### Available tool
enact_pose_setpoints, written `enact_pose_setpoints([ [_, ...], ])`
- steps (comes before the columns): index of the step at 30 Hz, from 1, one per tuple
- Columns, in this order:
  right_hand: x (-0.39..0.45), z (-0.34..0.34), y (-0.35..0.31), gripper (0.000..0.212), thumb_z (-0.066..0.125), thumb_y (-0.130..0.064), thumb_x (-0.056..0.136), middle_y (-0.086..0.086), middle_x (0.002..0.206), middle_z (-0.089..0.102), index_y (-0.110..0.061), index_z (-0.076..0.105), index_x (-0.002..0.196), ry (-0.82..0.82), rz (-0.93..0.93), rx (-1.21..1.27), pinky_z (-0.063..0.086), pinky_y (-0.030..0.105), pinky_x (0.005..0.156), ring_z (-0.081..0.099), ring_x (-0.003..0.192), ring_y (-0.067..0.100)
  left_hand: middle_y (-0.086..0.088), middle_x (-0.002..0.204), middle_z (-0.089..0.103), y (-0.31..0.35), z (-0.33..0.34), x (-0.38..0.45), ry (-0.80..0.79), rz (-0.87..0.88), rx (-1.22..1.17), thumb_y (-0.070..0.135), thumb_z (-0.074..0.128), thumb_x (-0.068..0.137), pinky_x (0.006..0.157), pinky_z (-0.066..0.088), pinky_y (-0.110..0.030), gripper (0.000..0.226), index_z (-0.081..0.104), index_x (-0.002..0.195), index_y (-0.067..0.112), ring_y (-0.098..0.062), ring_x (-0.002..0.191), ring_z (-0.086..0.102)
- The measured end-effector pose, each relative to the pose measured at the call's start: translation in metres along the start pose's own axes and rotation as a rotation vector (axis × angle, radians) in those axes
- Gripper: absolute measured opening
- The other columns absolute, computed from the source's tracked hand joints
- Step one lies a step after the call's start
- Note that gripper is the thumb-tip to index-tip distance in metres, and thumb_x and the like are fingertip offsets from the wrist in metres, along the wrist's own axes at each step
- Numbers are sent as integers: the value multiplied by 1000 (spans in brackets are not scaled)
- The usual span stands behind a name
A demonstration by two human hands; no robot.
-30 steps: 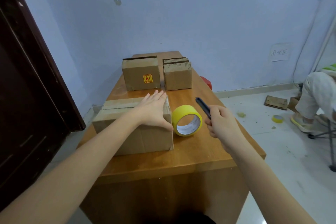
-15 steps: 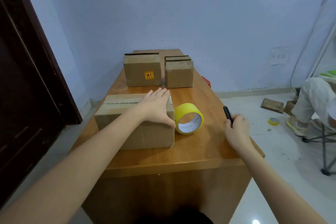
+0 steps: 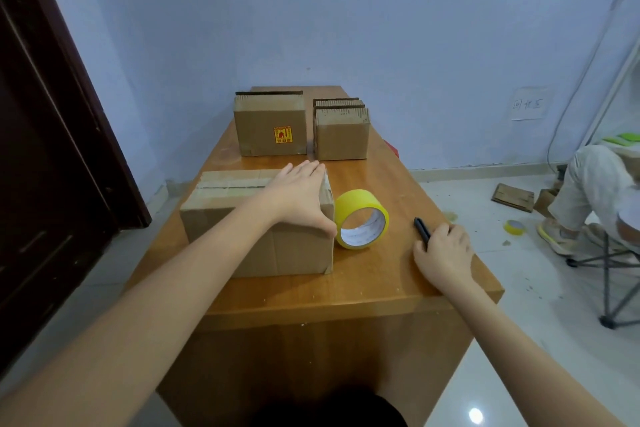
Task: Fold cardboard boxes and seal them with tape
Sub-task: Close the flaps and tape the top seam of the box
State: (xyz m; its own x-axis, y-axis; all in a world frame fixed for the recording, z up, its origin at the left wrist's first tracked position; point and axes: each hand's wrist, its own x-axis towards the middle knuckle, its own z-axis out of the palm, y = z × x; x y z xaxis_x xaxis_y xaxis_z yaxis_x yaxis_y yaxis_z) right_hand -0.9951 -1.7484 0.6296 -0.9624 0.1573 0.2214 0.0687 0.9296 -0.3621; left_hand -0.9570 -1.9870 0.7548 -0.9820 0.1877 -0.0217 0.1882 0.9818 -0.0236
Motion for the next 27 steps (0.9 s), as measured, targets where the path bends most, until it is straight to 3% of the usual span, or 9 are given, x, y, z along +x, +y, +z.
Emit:
enact_pose_setpoints([
  [3, 5, -13, -17, 28, 50, -17, 91, 24, 124, 45, 6, 52, 108, 140, -134, 69, 33, 47, 96, 43, 113, 41, -5, 160, -4, 0, 0, 0, 2, 0, 2, 67, 64, 72, 118, -2, -38, 118, -3, 151, 10, -19, 147, -5],
  [6, 19, -38, -54, 31, 46, -14, 92, 21, 121, 50, 4, 56, 115, 195, -439, 208, 40, 43, 90, 48, 109, 39, -5, 160, -4, 1, 0, -1, 11, 2, -1, 66, 64, 72, 119, -2, -39, 118, -3, 151, 10, -19, 147, -5],
  [9, 36, -60, -97, 34, 40, -23, 96, 8, 122, 57, -12, 58, 122, -62, -626, 156, 43, 39, 94, 51, 113, 28, -5, 160, -3, 0, 1, -2, 29, 19, -21, 65, 66, 72, 118, -2, -39, 117, -4, 152, 14, -20, 147, -5],
  [11, 41, -62, -118, 35, 41, -28, 97, 5, 125, 60, -17, 57, 126, -309, -634, 16, 45, 38, 95, 54, 113, 24, -6, 160, -3, -2, 1, -2, 39, 40, -60, 64, 68, 71, 117, -3, -39, 117, -7, 151, 24, -20, 147, -5],
  [14, 41, -57, -128, 37, 41, -23, 98, 7, 130, 58, -12, 54, 131, -516, -623, 9, 43, 33, 97, 54, 117, 23, -5, 160, -3, -3, 2, -1, 32, 47, -65, 64, 67, 71, 117, -3, -40, 111, -2, 151, 31, -21, 147, -5],
  [19, 40, -62, -117, 29, 42, -32, 96, -1, 95, 65, -21, 65, 111, -474, -627, 16, 50, 32, 78, 65, 85, 20, -4, 160, -2, -1, 1, -1, 22, 25, -41, 64, 67, 72, 117, -3, -40, 109, 2, 152, 26, -21, 147, -4],
  [23, 39, -73, -110, 32, 45, -31, 93, -3, 103, 62, -26, 66, 116, -546, -608, 56, 47, 34, 90, 56, 99, 18, -4, 160, 1, 1, 0, -1, 25, 10, -34, 65, 67, 70, 118, -1, -41, 109, 6, 152, 26, -21, 147, -1],
  [25, 39, -74, -106, 30, 46, -33, 94, 2, 96, 66, -20, 71, 104, -624, -561, 120, 49, 32, 84, 59, 90, 22, -4, 160, 2, 1, 1, -2, 27, 10, -35, 66, 68, 69, 118, -1, -41, 110, 7, 152, 26, -21, 147, 0],
  [27, 36, -72, -105, 31, 47, -37, 95, 3, 78, 61, -17, 69, 84, -640, -534, 147, 46, 28, 69, 54, 70, 20, -4, 160, 2, 1, 0, -2, 30, 12, -34, 66, 68, 69, 117, -1, -41, 109, 8, 152, 26, -21, 147, 0],
])
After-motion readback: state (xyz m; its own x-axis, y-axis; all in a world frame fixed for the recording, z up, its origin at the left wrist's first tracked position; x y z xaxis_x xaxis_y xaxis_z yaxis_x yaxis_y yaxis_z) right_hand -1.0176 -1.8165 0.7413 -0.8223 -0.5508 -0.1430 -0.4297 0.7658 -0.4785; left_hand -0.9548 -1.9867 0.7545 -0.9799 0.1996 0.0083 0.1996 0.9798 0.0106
